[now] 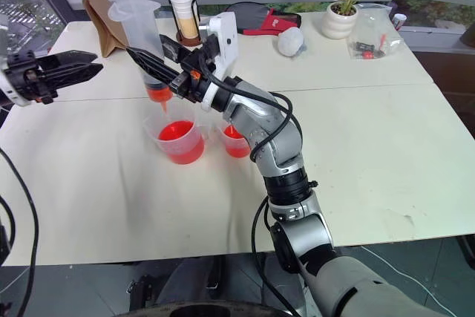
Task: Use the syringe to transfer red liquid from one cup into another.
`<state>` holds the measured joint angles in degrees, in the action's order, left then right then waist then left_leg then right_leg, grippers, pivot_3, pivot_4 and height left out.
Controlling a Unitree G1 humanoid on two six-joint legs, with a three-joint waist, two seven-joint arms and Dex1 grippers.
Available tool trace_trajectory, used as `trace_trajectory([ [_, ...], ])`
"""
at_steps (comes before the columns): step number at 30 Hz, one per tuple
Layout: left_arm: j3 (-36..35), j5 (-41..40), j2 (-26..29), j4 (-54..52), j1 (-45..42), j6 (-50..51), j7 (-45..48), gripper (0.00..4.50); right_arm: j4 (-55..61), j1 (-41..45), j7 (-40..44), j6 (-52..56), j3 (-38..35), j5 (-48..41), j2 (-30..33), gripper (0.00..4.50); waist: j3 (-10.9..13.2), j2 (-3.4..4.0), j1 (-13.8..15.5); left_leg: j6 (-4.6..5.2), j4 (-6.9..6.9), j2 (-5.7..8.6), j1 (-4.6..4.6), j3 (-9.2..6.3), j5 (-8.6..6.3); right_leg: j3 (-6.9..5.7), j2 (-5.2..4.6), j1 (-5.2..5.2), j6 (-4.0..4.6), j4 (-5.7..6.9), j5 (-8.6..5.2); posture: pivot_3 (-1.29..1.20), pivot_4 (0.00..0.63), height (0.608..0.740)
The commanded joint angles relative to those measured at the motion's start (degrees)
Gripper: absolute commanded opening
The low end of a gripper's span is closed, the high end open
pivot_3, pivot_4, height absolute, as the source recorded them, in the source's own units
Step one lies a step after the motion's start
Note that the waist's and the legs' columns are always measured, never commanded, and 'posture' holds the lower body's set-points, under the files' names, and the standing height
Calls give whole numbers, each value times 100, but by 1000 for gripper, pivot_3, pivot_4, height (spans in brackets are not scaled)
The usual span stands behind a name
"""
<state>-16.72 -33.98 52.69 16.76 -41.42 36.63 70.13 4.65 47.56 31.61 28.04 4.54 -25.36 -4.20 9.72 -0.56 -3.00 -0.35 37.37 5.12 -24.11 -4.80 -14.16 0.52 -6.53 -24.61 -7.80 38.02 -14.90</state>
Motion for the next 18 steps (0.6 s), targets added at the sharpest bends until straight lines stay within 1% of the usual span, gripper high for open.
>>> trace_trajectory([
  [1,3,-30,-76,-34,-407,-209,-59,2007,541,314,-250,166,-521,-267,350,1361,0,-1,55,0,0,0,0,0,0,0,0,0,0,0,0,0,150,739],
  [5,333,55,-317,155,-912,-326,100,2007,1067,172,-425,708,-1003,-590,1133,1361,-3,-6,119,1,4,6,0,-6,0,-2,-4,7,0,-3,0,0,150,739],
  [7,531,112,-450,270,-1179,-389,230,2007,1376,-127,-496,937,-1110,-713,1426,1361,-4,-7,107,2,2,8,0,-1,-1,-1,-7,8,0,-3,0,0,150,739],
  [10,739,149,-685,570,-1611,-413,395,2007,1731,-665,-577,1052,-1114,-729,1689,1361,-4,-7,73,1,-5,2,1,2,0,-1,0,5,0,-3,0,0,150,739],
  [13,870,129,-980,898,-1995,-428,540,2007,1907,-1103,-798,1150,-1119,-779,1680,1361,-3,-6,28,2,-4,1,0,12,1,1,0,3,0,-2,-1,0,150,739],
  [16,1030,333,-1285,1226,-2271,-755,577,2007,2076,-1503,-880,1058,-936,-667,1659,1361,-3,-6,28,3,-5,-2,1,19,1,3,1,0,-1,-2,-1,0,150,739],
  [18,1041,421,-1621,1655,-2650,-1043,503,2007,2128,-1689,-947,995,-880,-625,1642,1361,-3,-7,47,3,-3,-2,2,18,2,3,1,0,-1,-1,-1,0,150,739],
])
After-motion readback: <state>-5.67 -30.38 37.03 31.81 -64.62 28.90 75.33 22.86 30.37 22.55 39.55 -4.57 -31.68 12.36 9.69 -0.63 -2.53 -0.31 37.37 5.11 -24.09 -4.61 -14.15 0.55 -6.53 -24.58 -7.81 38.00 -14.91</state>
